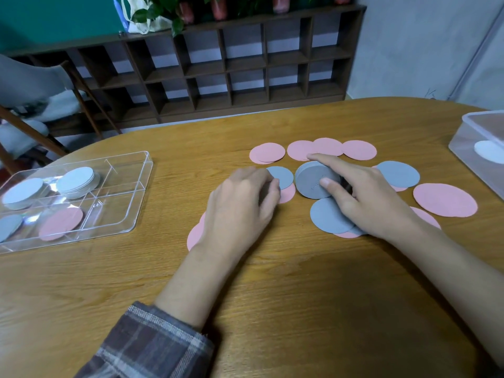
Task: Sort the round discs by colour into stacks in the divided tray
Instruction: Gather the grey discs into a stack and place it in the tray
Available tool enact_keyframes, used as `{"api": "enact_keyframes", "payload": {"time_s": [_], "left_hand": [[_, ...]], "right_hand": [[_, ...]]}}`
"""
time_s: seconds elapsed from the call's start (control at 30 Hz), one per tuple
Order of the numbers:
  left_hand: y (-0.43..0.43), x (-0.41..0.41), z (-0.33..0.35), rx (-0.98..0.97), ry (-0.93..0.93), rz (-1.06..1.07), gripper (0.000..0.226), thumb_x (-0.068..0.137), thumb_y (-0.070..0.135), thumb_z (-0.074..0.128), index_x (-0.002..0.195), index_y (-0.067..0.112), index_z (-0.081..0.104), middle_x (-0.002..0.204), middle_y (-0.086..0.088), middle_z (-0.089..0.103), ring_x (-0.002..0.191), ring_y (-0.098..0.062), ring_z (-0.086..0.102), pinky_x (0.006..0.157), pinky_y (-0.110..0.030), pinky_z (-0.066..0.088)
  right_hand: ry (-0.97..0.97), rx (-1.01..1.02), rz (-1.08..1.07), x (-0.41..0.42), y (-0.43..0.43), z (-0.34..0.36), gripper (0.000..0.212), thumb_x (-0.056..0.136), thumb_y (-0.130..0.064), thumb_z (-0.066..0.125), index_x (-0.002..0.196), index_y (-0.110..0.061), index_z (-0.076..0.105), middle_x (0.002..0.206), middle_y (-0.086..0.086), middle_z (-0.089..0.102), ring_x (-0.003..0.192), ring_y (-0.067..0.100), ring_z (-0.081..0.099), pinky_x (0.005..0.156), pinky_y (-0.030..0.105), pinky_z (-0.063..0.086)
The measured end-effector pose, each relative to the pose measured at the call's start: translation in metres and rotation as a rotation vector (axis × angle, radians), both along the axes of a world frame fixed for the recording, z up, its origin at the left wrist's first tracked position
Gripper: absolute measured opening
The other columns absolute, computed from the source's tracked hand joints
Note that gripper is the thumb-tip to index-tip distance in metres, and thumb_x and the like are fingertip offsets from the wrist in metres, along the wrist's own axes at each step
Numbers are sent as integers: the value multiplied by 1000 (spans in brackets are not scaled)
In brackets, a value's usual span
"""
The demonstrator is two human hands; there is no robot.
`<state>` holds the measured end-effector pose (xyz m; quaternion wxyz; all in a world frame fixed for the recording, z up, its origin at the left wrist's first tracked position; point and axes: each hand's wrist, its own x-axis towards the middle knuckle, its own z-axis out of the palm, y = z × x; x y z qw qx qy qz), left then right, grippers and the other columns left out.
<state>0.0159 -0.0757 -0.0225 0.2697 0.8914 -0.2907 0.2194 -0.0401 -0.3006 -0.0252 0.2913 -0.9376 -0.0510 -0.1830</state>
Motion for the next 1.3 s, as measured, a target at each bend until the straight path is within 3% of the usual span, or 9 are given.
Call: {"api": "enact_keyframes", "payload": {"time_s": [0.1, 0.27, 0.47, 0.73, 0.9, 0.97, 1.03, 1.2, 1.3], "left_hand": [[1, 4, -3, -104, 8, -45, 21, 101, 32, 59, 92, 19, 74, 89, 6, 64, 86, -18, 58, 69, -39, 50], [-1, 5, 0, -219, 64, -121, 9, 98, 21, 71, 93, 17, 77, 88, 11, 64, 75, 3, 52, 73, -13, 38], [-4, 1, -2, -297, 209, -144, 14, 86, 25, 84, 91, 17, 74, 82, 10, 71, 67, -4, 60, 64, -16, 44], [-13, -2, -9, -432, 326, -97, 26, 83, 26, 88, 96, 17, 68, 92, 10, 74, 65, -11, 73, 66, -38, 60], [-17, -3, -8, -432, 373, -64, 32, 80, 31, 90, 96, 19, 66, 75, 6, 73, 61, -6, 70, 62, -23, 54], [-18, -2, -9, -412, 351, -80, 32, 80, 33, 89, 97, 18, 66, 77, 7, 73, 68, -5, 69, 63, -12, 47], [-18, 1, -12, -343, 269, -97, 32, 85, 39, 84, 104, 19, 67, 92, 9, 73, 84, -3, 67, 73, -14, 48], [-14, 13, -23, 45, 247, -97, 55, 100, 46, 62, 146, 19, 53, 155, 2, 51, 144, -16, 44, 117, -37, 38], [-13, 12, -26, 157, 285, -82, 56, 101, 44, 61, 149, 18, 52, 157, -2, 51, 146, -21, 44, 116, -40, 39]], "right_hand": [[2, 25, -3, 0, 0, 0, 45, 105, -20, 53, 146, -36, 52, 106, -18, 61, 91, -15, 53, 73, 2, 34], [4, 62, -4, 0, 0, 0, 44, 104, -19, 54, 145, -35, 53, 101, -23, 61, 86, -13, 54, 70, 4, 36], [30, 119, -3, 0, 2, 1, 45, 104, -20, 54, 145, -39, 53, 97, -25, 62, 77, -3, 55, 65, 9, 37], [116, 262, 103, -3, 5, 1, 41, 111, -30, 39, 142, -55, 50, 76, -1, 63, 81, 14, 60, 84, 47, 50], [155, 122, 135, -4, 9, 1, 45, 108, -35, 43, 151, -48, 41, 93, -27, 58, 88, 4, 54, 72, 13, 39], [135, 73, 110, -3, 9, 2, 45, 108, -31, 43, 151, -44, 42, 108, -32, 56, 99, 0, 50, 78, 9, 37], [81, 60, 75, -2, 6, 2, 44, 108, -25, 44, 151, -37, 45, 129, -20, 59, 114, 2, 51, 87, 8, 35], [1, -41, -74, 2, -5, 2, 46, 108, -24, 41, 153, -33, 40, 149, -6, 54, 134, 19, 49, 104, 42, 44], [-27, -64, -118, 1, -9, 3, 46, 108, -24, 39, 153, -33, 40, 144, -4, 57, 128, 23, 53, 98, 48, 49]]}}
